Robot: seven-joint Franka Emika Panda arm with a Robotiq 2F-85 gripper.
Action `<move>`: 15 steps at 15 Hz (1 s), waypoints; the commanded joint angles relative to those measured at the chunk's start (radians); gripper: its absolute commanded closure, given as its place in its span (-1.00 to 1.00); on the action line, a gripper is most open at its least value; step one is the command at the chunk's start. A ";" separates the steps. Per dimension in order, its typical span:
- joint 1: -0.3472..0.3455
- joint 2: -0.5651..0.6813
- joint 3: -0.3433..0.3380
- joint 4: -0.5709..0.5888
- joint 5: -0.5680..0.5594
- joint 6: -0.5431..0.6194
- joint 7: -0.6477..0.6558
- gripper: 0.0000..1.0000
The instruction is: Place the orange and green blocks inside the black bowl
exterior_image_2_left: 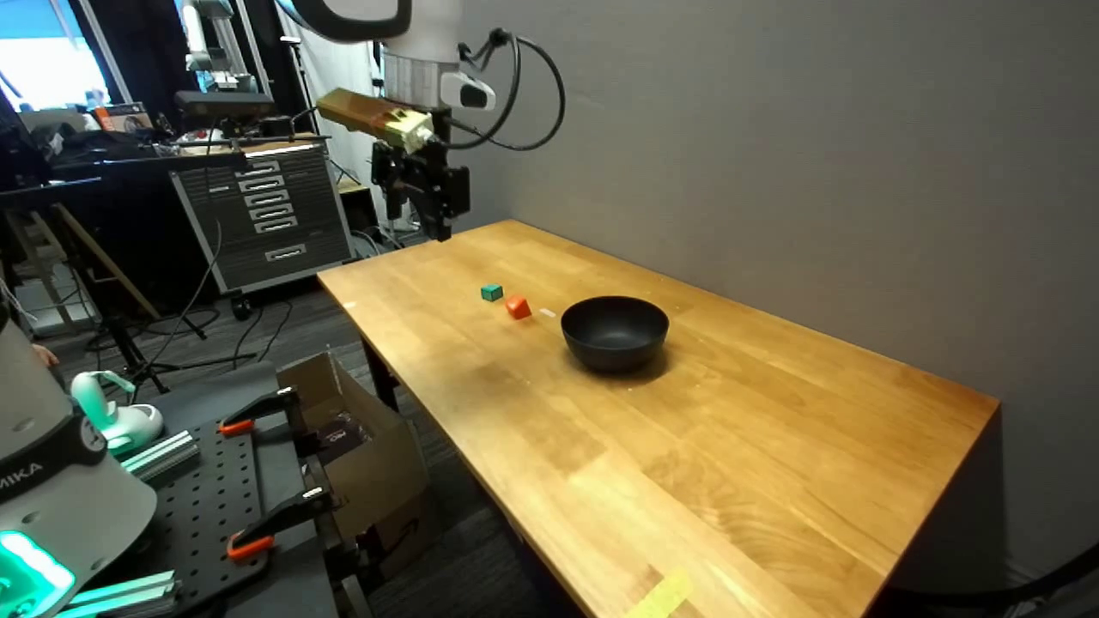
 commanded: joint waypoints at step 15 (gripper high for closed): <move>-0.090 0.780 0.242 0.589 -0.155 0.218 0.439 -1.00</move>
